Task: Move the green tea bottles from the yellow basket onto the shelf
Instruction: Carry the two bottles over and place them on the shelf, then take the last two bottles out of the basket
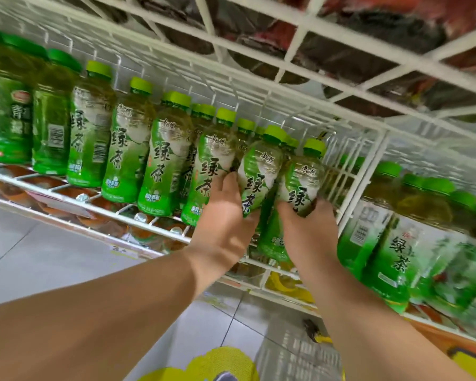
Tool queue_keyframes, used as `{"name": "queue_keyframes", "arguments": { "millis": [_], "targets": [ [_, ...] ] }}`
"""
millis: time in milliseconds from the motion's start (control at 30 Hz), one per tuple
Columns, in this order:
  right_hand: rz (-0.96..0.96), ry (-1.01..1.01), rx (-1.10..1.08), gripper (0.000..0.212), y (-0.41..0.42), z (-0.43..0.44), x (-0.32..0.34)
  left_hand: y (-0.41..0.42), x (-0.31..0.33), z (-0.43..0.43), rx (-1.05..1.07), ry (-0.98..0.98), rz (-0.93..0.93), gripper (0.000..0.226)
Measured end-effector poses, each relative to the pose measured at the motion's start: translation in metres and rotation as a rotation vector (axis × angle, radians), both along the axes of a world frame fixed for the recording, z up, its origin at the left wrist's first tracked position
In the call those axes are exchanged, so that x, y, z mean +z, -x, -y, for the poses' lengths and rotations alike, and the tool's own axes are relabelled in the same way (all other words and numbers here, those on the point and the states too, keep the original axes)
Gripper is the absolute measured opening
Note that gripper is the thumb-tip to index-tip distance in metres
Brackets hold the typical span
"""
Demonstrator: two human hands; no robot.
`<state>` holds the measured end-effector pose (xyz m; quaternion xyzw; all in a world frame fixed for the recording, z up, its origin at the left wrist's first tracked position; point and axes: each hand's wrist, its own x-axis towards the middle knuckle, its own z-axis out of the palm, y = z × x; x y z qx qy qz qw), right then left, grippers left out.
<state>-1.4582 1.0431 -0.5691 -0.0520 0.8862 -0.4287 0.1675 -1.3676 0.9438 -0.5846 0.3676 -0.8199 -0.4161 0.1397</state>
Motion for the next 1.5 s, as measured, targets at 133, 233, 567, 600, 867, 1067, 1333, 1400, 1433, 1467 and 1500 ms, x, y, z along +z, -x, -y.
{"name": "queue_keyframes", "arguments": {
  "millis": [133, 233, 567, 600, 867, 1067, 1333, 1400, 1433, 1467, 1500],
  "targets": [
    [-0.042, 0.006, 0.036, 0.049, -0.002, 0.004, -0.008, 0.008, -0.002, -0.006, 0.092, -0.031, 0.034, 0.056],
    [-0.088, -0.022, 0.056, 0.053, -0.002, 0.003, -0.013, 0.011, -0.002, -0.007, 0.096, -0.008, 0.060, 0.055],
    [-0.038, -0.110, 0.101, 0.060, -0.010, -0.008, -0.038, -0.005, -0.001, -0.004, -0.036, 0.139, 0.118, 0.051],
    [-0.022, -0.117, 0.099, 0.062, -0.012, -0.010, -0.041, -0.005, -0.001, -0.003, -0.047, 0.176, 0.130, 0.051],
    [0.003, -0.173, 0.169, 0.061, -0.016, -0.015, -0.035, -0.015, 0.007, 0.007, -0.167, 0.313, 0.288, 0.066],
    [0.000, -0.275, 0.272, 0.063, -0.025, -0.024, -0.024, -0.030, 0.020, 0.021, -0.386, 0.378, 0.397, 0.085],
    [-0.165, -0.473, 0.485, 0.099, -0.069, -0.042, 0.016, -0.077, 0.043, 0.039, -0.681, 0.691, 0.490, 0.108],
    [-0.227, -0.512, 0.539, 0.099, -0.083, -0.049, 0.027, -0.093, 0.049, 0.043, -0.725, 0.744, 0.499, 0.108],
    [-0.279, -0.550, 0.570, 0.099, -0.090, -0.053, 0.033, -0.102, 0.054, 0.045, -0.740, 0.761, 0.512, 0.110],
    [-0.328, -0.584, 0.594, 0.100, -0.096, -0.055, 0.039, -0.110, 0.059, 0.047, -0.751, 0.773, 0.528, 0.111],
    [-0.357, -0.607, 0.604, 0.101, -0.103, -0.058, 0.046, -0.118, 0.065, 0.049, -0.764, 0.780, 0.546, 0.113]
  ]
}}
